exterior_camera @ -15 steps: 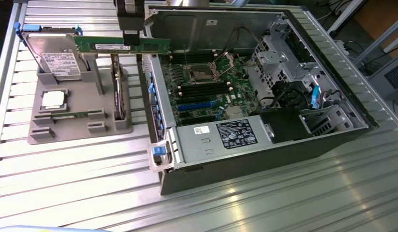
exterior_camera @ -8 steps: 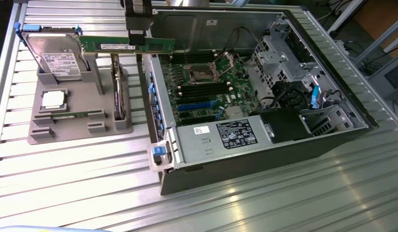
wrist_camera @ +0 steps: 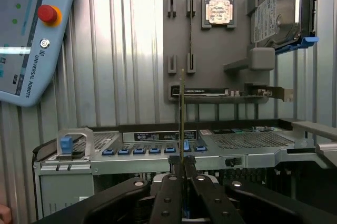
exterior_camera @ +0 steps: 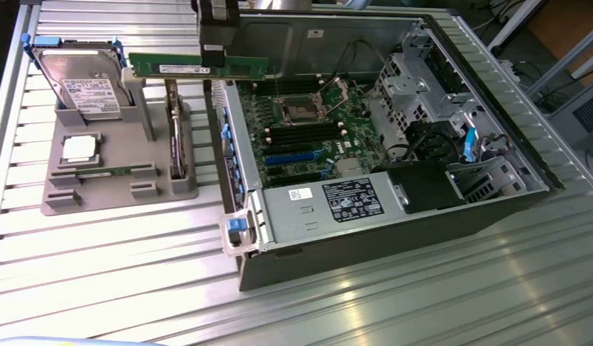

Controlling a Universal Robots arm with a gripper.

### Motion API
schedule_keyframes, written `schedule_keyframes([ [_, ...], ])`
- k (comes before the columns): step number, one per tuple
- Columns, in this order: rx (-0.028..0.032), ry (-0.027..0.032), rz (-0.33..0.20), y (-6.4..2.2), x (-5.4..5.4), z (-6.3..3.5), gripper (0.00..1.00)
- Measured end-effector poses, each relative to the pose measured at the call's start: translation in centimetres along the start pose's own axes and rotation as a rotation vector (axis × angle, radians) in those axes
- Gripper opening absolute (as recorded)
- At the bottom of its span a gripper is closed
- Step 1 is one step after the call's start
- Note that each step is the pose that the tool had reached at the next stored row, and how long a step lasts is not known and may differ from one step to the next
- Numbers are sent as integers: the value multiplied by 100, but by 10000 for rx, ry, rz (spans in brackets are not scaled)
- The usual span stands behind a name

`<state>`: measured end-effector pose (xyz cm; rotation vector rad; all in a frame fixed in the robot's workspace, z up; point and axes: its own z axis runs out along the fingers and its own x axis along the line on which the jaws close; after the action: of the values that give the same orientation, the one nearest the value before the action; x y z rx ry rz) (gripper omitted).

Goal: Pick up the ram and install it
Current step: 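Pick up the ram and move it above insertion slot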

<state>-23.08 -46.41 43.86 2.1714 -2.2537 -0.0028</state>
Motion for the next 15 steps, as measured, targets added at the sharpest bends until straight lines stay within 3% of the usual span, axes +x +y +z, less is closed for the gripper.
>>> schedule_keyframes([
  [15,-55,3,-25,-145,-6,-2,12],
])
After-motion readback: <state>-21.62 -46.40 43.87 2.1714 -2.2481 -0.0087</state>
